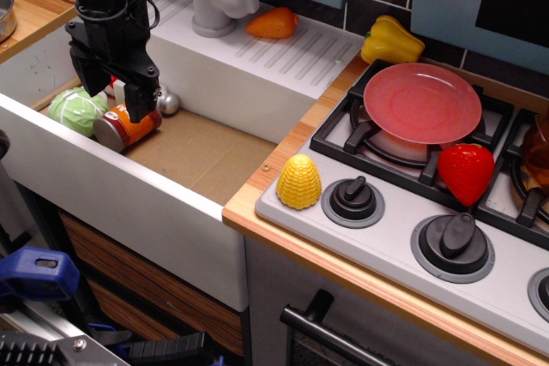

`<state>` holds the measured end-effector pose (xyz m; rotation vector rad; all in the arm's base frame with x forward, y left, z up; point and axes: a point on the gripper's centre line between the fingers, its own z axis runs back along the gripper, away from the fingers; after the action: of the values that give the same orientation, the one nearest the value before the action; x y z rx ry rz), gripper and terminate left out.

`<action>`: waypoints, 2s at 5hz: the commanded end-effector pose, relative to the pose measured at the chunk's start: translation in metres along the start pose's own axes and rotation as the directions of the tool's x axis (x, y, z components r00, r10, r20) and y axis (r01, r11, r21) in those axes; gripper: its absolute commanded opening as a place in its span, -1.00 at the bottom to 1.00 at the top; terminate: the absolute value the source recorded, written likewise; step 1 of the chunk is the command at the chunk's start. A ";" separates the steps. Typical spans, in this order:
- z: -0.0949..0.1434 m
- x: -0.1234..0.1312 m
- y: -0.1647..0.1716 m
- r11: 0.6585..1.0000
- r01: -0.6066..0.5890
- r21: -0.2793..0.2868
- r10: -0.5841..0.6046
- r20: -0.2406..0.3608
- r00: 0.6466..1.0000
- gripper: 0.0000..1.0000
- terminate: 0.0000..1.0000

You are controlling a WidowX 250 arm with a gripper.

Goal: Put corn on plate

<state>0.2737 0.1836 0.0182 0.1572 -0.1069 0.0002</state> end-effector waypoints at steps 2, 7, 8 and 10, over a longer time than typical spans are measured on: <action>0.033 0.003 -0.019 1.000 0.017 -0.005 -0.017 -0.019 1.000 1.00 -1.00; 0.101 0.003 -0.160 0.993 0.121 0.007 -0.121 0.075 0.990 1.00 -1.00; 0.092 -0.005 -0.161 0.991 0.131 -0.020 -0.129 0.086 0.988 1.00 -1.00; 0.082 -0.009 -0.171 0.987 0.156 -0.047 -0.150 0.117 0.982 1.00 -1.00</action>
<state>0.2581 0.0009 0.0605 0.1002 -0.1945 -0.1737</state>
